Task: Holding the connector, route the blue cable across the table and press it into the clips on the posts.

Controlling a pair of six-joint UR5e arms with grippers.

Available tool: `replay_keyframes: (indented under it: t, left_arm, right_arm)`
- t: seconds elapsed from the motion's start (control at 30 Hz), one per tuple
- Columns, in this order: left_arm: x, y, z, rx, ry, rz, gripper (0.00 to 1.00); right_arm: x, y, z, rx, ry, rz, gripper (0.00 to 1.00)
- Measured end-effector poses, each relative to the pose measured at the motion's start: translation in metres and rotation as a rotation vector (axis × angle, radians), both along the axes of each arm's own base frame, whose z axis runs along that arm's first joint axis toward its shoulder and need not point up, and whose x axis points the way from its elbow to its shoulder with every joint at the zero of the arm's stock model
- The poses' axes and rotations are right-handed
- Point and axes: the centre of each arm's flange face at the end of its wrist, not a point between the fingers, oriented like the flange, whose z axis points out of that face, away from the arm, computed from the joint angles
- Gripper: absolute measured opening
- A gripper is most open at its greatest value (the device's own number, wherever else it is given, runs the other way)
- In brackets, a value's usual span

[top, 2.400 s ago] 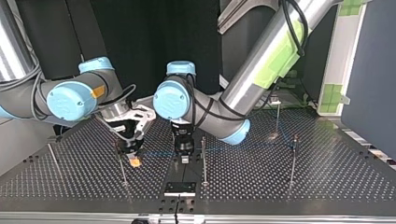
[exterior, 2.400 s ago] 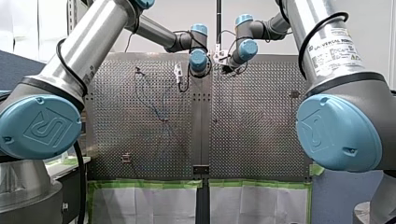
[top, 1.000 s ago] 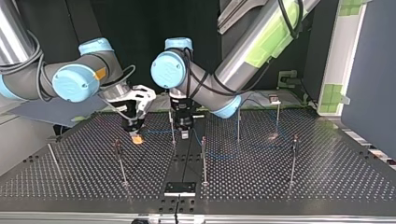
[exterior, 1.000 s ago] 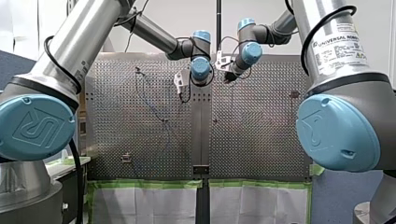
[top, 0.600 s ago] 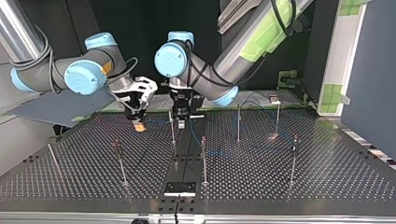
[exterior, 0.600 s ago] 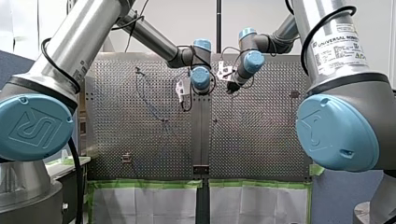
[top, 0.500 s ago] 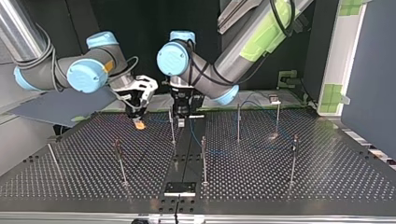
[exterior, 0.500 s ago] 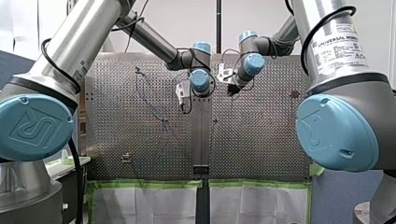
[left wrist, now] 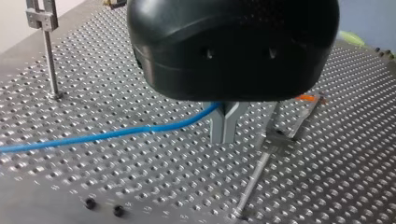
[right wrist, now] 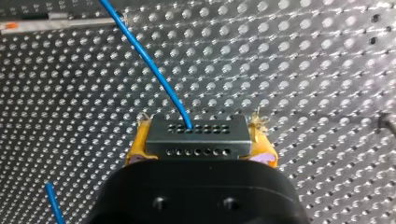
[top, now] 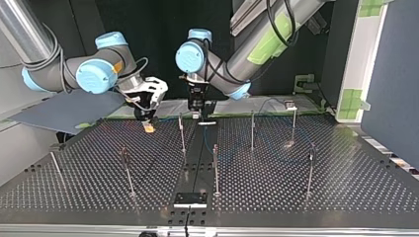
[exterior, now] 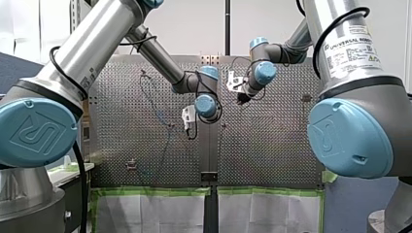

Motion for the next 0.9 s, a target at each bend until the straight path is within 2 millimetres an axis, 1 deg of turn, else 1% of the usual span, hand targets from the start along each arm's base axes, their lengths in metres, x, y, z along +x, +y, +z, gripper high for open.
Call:
replay_keyframes:
  t: [0.37,0.5,0.6,0.7,0.8,0.9]
  left_arm:
    - [-0.015,0.012,-0.032,-0.001,0.007,-0.020,0.00]
    - [-0.020,0.018,-0.045,-0.001,0.019,-0.036,0.00]
    - [-0.023,0.020,-0.059,-0.001,0.033,-0.047,0.00]
    - [-0.021,0.020,-0.070,-0.008,0.040,-0.060,0.00]
    - [-0.015,0.017,-0.070,-0.036,0.025,-0.066,0.00]
    - [-0.007,0.014,-0.064,-0.057,0.009,-0.069,0.00]
  right_arm:
    - [-0.001,0.013,-0.031,0.013,0.006,0.013,0.00]
    - [-0.002,0.015,-0.039,0.019,0.012,0.015,0.00]
    - [-0.003,0.015,-0.053,0.037,0.029,0.014,0.00]
    - [-0.003,0.014,-0.069,0.060,0.047,0.014,0.00]
    - [-0.003,0.012,-0.083,0.078,0.058,0.012,0.00]
    - [-0.003,0.009,-0.090,0.078,0.054,0.011,0.00]
